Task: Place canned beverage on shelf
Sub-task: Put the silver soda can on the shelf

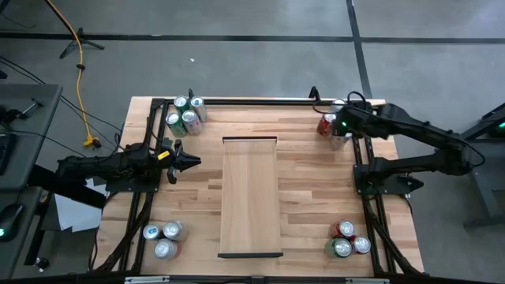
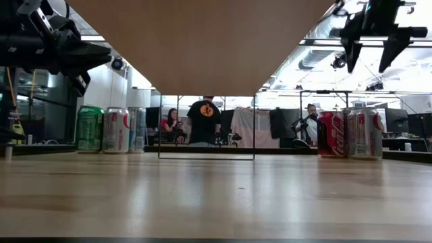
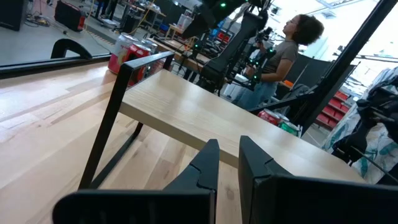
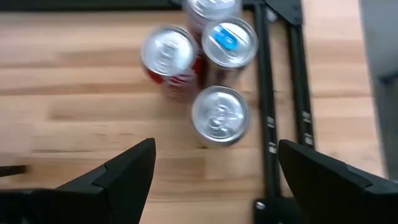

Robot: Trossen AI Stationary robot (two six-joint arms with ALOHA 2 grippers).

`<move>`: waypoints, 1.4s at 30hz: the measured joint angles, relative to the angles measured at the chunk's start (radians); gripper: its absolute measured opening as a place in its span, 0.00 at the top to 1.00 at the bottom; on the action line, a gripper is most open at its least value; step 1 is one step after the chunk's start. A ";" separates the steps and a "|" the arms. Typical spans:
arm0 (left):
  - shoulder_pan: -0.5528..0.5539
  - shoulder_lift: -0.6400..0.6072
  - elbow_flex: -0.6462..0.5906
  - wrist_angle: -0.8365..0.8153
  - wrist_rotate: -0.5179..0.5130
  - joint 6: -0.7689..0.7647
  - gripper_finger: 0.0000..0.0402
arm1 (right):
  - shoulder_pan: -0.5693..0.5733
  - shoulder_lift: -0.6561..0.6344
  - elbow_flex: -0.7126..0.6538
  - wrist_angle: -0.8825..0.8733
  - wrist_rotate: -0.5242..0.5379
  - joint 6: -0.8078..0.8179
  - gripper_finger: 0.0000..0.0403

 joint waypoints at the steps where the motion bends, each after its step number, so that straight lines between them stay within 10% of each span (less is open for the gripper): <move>1: 0.000 0.000 0.000 0.000 0.000 0.000 1.00 | -0.032 0.017 0.000 0.010 -0.023 -0.040 0.20; 18: 0.000 0.000 0.000 0.000 0.000 0.000 1.00 | -0.443 0.238 0.000 0.121 -0.300 -0.531 0.20; 42: 0.000 0.000 0.000 0.000 0.000 0.000 1.00 | -0.491 0.254 -0.102 0.181 -0.392 -0.580 0.20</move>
